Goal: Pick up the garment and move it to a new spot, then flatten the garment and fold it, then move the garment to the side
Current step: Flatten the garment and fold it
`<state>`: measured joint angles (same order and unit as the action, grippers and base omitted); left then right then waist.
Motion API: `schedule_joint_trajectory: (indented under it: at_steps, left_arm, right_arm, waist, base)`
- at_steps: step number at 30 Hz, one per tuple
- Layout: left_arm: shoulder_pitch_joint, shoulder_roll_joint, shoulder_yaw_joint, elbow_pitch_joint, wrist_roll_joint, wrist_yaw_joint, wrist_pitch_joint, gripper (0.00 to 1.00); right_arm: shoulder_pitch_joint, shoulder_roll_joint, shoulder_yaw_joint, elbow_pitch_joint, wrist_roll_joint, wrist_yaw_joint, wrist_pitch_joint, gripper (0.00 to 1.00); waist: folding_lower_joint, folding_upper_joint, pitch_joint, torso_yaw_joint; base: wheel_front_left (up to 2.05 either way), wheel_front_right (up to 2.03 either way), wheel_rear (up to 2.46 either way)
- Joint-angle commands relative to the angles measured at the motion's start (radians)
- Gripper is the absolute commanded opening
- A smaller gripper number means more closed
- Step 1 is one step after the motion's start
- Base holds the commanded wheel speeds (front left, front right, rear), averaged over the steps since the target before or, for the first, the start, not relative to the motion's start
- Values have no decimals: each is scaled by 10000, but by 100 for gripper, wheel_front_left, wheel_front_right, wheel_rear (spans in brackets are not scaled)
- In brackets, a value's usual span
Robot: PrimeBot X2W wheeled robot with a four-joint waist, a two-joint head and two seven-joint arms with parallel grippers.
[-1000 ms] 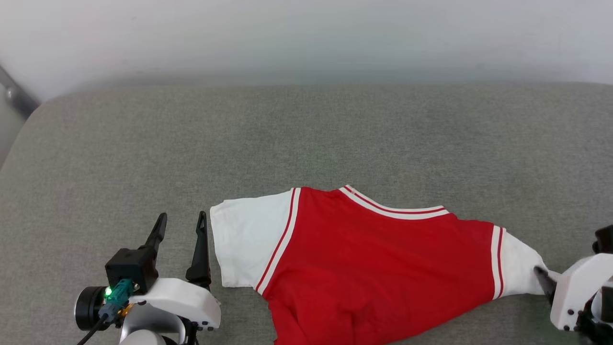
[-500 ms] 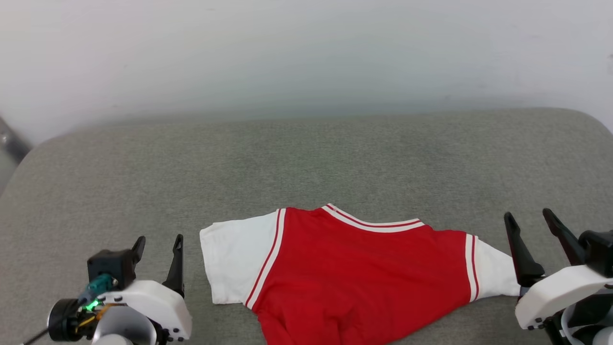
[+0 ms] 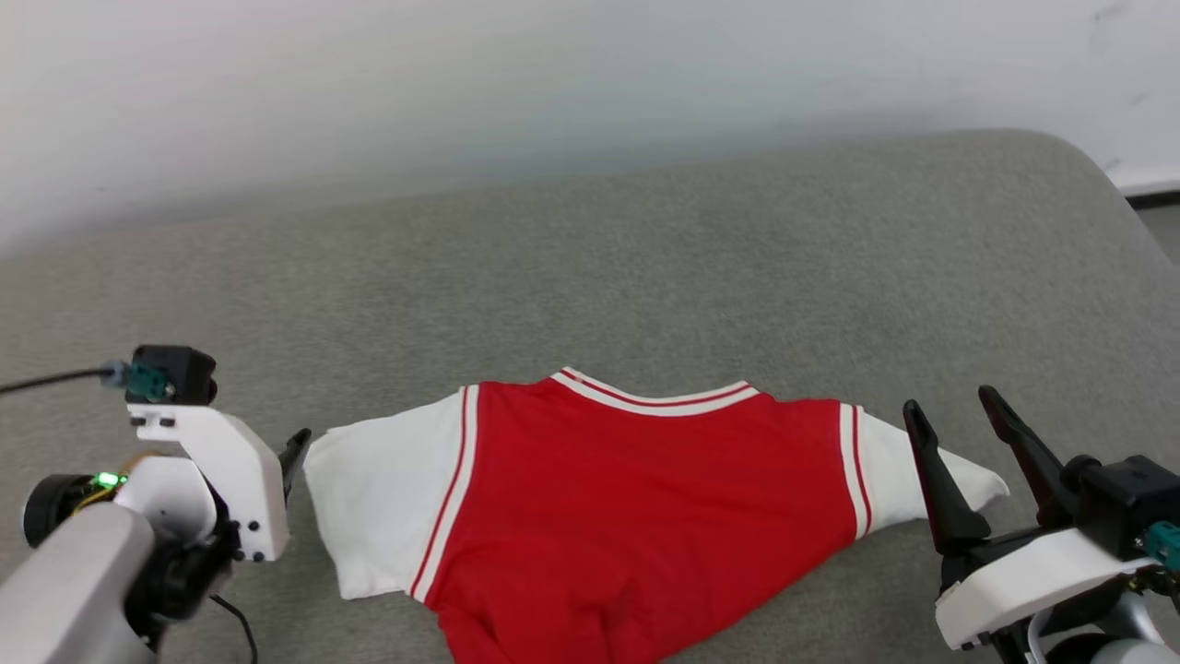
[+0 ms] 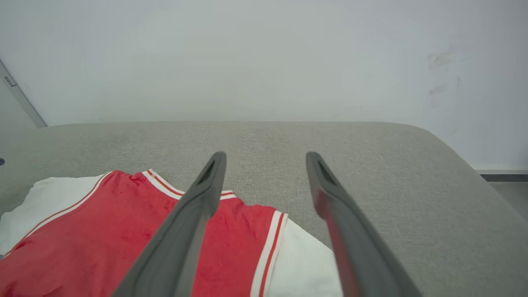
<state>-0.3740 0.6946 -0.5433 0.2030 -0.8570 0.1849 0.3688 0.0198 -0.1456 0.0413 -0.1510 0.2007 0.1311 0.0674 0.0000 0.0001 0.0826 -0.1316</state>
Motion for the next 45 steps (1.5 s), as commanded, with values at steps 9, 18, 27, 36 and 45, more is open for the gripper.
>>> schedule_joint_trajectory:
  at_steps: [9,18,27,36,45]
  left_arm:
    - [-1360,258,-272,1741,-1154,-1125,2742,100]
    - [-1008,-813,-913,2936,-1716,-1352,3771,0]
    - [-1329,-1164,-794,3001,-1075,-1289,2129,0]
    - [-1936,-1276,-676,1773,-458,-1083,934,0]
    - [-2145,-1327,-847,169,97,-640,685,0]
  right_arm:
    - [-615,-87,299,292,311,-7,-365,100]
    - [-851,-152,58,509,437,-7,-416,100]
    - [-715,-710,-1027,1087,1569,-7,1738,100]
    - [-1104,-1987,-1611,1938,2345,-7,5473,100]
    - [-2193,-2698,-1129,2788,2551,-7,7975,100]
  waist:
    - [0,-1,1452,-1170]
    - [0,-1,1683,-1214]
    - [0,-1,1397,-472]
    - [0,-1,1412,506]
    - [0,-1,1992,1184]
  base:
    - [0,0,0]
    - [0,0,0]
    - [0,0,0]
    - [0,0,0]
    - [0,0,0]
